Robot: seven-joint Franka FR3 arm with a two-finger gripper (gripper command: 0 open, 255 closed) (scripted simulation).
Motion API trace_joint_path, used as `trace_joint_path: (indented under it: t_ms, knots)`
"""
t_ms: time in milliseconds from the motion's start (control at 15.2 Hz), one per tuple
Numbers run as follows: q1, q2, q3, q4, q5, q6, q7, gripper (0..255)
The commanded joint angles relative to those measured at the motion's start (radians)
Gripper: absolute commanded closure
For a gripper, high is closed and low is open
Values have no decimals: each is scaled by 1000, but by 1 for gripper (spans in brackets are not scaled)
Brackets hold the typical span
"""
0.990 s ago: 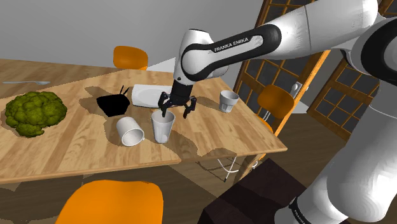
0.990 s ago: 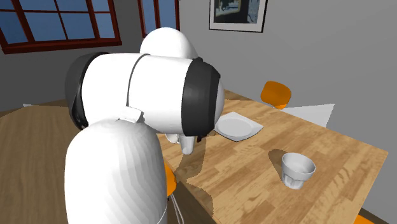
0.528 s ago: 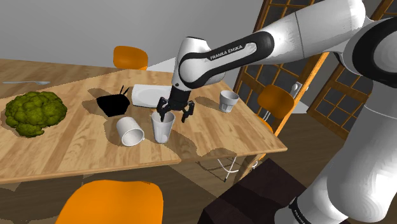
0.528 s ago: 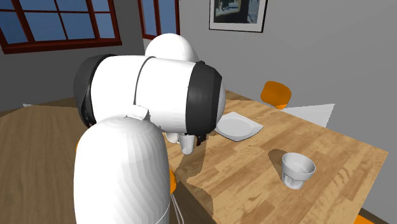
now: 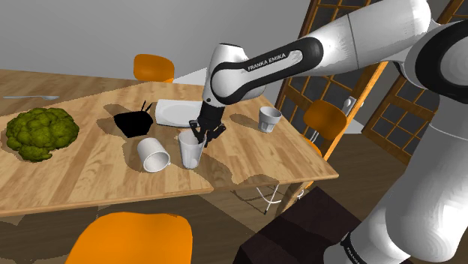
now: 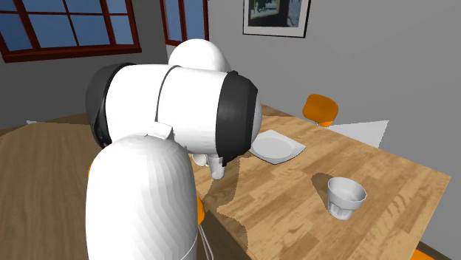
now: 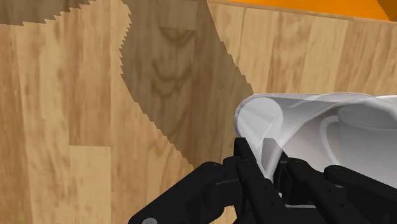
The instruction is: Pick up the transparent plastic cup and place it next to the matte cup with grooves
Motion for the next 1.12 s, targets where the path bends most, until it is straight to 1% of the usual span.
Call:
trace_joint_path:
  t_ms: [0,330,1056]
  knots:
    - [0,0,0,0,0,0,0,255]
    - [0,0,0,0,0,0,0,255]
    - [-5,-65,1,71,9,-136,7,255]
